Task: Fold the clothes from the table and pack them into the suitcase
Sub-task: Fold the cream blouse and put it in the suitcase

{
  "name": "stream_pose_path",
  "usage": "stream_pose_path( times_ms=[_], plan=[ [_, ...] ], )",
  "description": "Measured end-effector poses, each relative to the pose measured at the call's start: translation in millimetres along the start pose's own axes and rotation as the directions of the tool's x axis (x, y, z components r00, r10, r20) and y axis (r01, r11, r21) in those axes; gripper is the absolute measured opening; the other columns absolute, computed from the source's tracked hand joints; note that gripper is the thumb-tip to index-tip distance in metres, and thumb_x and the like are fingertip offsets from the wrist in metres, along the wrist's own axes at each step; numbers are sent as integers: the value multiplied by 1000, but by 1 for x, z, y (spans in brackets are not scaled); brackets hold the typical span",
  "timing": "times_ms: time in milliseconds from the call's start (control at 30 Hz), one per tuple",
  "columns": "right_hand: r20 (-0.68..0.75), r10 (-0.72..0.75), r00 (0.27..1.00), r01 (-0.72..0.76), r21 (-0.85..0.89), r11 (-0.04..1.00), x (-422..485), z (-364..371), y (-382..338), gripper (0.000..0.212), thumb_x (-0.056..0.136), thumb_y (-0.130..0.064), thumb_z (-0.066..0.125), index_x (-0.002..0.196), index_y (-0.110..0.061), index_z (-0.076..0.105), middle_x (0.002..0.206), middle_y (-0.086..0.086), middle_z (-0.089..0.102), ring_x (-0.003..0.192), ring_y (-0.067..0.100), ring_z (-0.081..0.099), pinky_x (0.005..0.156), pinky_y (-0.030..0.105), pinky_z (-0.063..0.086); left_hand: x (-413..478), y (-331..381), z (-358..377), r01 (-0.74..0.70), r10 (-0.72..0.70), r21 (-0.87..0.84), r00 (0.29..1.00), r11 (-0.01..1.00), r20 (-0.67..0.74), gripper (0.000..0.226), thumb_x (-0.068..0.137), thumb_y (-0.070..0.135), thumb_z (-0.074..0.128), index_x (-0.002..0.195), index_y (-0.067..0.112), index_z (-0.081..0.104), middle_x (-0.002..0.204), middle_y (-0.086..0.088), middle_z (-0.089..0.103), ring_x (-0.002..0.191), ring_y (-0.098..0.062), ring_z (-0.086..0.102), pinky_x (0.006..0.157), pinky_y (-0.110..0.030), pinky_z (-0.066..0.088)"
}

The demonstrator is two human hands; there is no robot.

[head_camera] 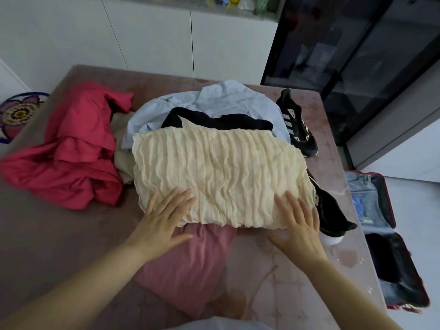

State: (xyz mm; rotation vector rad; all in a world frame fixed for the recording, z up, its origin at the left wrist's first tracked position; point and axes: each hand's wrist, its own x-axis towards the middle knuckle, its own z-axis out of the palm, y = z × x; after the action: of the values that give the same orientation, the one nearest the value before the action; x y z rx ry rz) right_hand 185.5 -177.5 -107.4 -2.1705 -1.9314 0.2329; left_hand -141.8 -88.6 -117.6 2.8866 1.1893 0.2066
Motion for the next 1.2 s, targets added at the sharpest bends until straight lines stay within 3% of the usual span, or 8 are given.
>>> stream_pose_path(
  times_ms=[200, 400, 600, 733, 833, 933, 1100, 1200],
  plan=[
    [-41, -51, 998, 43, -183, 982, 21, 10, 13, 107, 62, -13, 84, 146, -19, 19, 142, 11, 48, 124, 34, 50, 110, 50, 23, 8, -3, 14, 135, -148, 88, 976, 987, 157, 85, 82, 68, 26, 149, 16, 19, 155, -1, 23, 144, -21, 9, 113, -49, -4],
    [-273, -274, 922, 232, -177, 957, 38, -23, 31, 41, 73, -13, 52, 110, -8, 69, 92, 9, 73, 77, 27, 70, 108, 46, 22, 28, -11, -3, 98, -98, 4, 994, 995, 54, 81, 64, 9, 80, 134, 20, 39, 126, -4, 61, 118, -24, 57, 112, -41, -1],
    [-327, -249, 912, 216, -134, 967, 27, -44, 39, 37, 61, 8, 72, 90, -15, 76, 88, 4, 74, 81, 28, 69, 104, 49, 26, 4, -32, -15, -73, 69, -156, 997, 985, -26, 125, 51, -26, 71, 148, 33, 18, 138, -6, 47, 141, 6, 2, 115, -19, -1],
    [-348, -320, 881, 286, -146, 947, 7, -58, 22, 37, 74, -24, 43, 81, -12, 77, 83, 2, 74, 78, 25, 70, 101, 52, 26, -13, -41, -27, -45, 41, -231, 999, 972, -24, 98, 56, -26, 70, 137, 20, 40, 134, -7, 53, 130, -9, 34, 113, -16, 2],
    [-279, -331, 901, 301, -147, 942, -14, -56, 25, 26, 65, 3, 69, 82, -14, 77, 83, -1, 74, 80, 24, 70, 109, 47, 18, -28, -40, -44, 5, 7, -262, 999, 965, 43, 67, 77, -9, 65, 132, 25, 52, 128, 5, 59, 131, -14, 40, 111, -10, 5],
    [-175, -289, 941, 265, -148, 953, -42, -44, 29, 58, 44, 26, 75, 81, -18, 78, 81, -6, 74, 77, 21, 71, 110, 54, 20, -45, -37, -56, 95, -27, -292, 973, 952, 230, 47, 90, 8, 55, 127, 38, 53, 123, 19, 55, 128, 0, 29, 96, 1, 13],
    [-37, -205, 978, 199, -123, 972, -105, -25, 28, 67, 37, 22, 78, 81, -29, 77, 78, -15, 72, 77, 11, 69, 98, 61, 28, -73, -19, -62, 139, 64, -335, 846, 932, 529, 50, 81, 11, 57, 118, 44, 58, 112, 27, 57, 106, 5, 52, 90, -11, 39],
    [34, -162, 986, 165, -84, 983, -142, -4, 27, 68, 37, 16, 82, 85, -31, 76, 80, -17, 72, 78, 8, 69, 112, 45, 22, -89, -4, -53, 116, 122, -337, 784, 934, 609, 48, 84, 10, 54, 124, 38, 57, 119, 22, 56, 111, 3, 51, 93, -11, 38]
  ],
)
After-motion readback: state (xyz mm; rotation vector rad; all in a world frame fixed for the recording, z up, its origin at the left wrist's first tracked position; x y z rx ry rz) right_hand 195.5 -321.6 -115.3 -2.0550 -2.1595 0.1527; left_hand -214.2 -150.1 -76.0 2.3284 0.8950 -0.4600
